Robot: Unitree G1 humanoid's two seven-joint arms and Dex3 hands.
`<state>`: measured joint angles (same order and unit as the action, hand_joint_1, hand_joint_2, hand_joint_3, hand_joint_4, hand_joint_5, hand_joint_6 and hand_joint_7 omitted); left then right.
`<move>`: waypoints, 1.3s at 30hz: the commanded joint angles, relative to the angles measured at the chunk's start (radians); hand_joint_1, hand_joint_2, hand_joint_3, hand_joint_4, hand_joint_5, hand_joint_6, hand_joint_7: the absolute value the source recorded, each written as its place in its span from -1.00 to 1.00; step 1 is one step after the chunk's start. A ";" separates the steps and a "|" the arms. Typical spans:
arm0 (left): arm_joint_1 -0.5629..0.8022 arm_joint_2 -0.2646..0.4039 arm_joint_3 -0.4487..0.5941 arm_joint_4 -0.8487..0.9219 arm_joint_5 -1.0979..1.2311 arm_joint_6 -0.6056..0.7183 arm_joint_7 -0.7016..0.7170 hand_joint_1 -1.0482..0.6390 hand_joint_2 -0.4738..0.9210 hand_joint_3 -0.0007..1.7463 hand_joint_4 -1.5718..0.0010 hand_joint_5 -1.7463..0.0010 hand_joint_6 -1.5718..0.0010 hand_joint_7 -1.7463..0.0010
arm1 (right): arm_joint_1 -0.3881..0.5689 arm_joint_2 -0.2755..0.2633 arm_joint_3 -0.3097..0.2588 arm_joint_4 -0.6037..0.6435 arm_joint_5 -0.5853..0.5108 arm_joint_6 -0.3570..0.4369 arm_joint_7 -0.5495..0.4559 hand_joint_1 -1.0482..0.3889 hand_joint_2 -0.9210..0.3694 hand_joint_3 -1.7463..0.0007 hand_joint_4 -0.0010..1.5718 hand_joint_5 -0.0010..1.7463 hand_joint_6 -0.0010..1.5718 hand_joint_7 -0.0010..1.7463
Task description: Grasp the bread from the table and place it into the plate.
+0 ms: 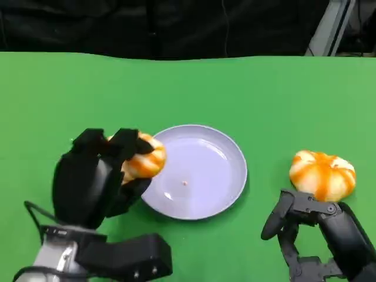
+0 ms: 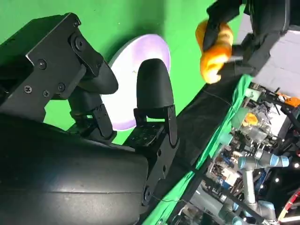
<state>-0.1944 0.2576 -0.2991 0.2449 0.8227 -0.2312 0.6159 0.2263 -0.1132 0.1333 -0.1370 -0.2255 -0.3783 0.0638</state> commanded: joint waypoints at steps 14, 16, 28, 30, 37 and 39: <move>-0.287 -0.133 -0.103 0.364 -0.077 -0.020 -0.132 0.03 0.38 0.19 0.06 -0.99 0.03 -0.51 | 0.014 -0.013 0.000 0.000 0.007 -0.005 0.004 0.59 -0.05 -0.65 0.04 0.91 0.01 0.52; -0.295 -0.140 -0.107 0.364 -0.095 0.010 -0.209 0.00 0.63 -0.14 0.13 -0.86 0.03 -0.23 | 0.016 -0.013 0.001 -0.003 0.007 -0.001 0.005 0.60 -0.06 -0.65 0.05 0.91 0.01 0.52; -0.255 -0.062 -0.191 0.208 -0.078 0.209 -0.652 -0.77 1.00 -0.48 1.00 0.99 0.97 0.99 | 0.018 -0.014 0.001 -0.005 0.000 0.003 0.009 0.60 -0.07 -0.64 0.04 0.90 0.01 0.51; -0.243 -0.052 -0.188 0.178 -0.080 0.218 -0.670 -0.82 1.00 -0.42 1.00 1.00 0.99 1.00 | 0.016 -0.013 0.000 -0.001 0.011 0.002 0.013 0.61 -0.08 -0.64 0.04 0.89 0.00 0.51; -0.137 0.002 -0.114 0.025 -0.175 0.156 -0.672 -0.81 1.00 -0.40 1.00 1.00 0.96 0.98 | 0.018 -0.010 0.000 -0.009 0.009 0.011 0.012 0.61 -0.07 -0.64 0.05 0.91 0.01 0.52; -0.091 0.020 -0.085 -0.024 -0.204 0.130 -0.661 -0.74 1.00 -0.42 0.97 0.98 0.93 0.97 | 0.019 -0.010 0.000 -0.013 0.007 0.014 0.013 0.60 -0.07 -0.64 0.04 0.90 0.00 0.52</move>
<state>-0.3438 0.2354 -0.4272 0.2833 0.6552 -0.0717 -0.0579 0.2439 -0.1134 0.1369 -0.1385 -0.2242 -0.3742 0.0757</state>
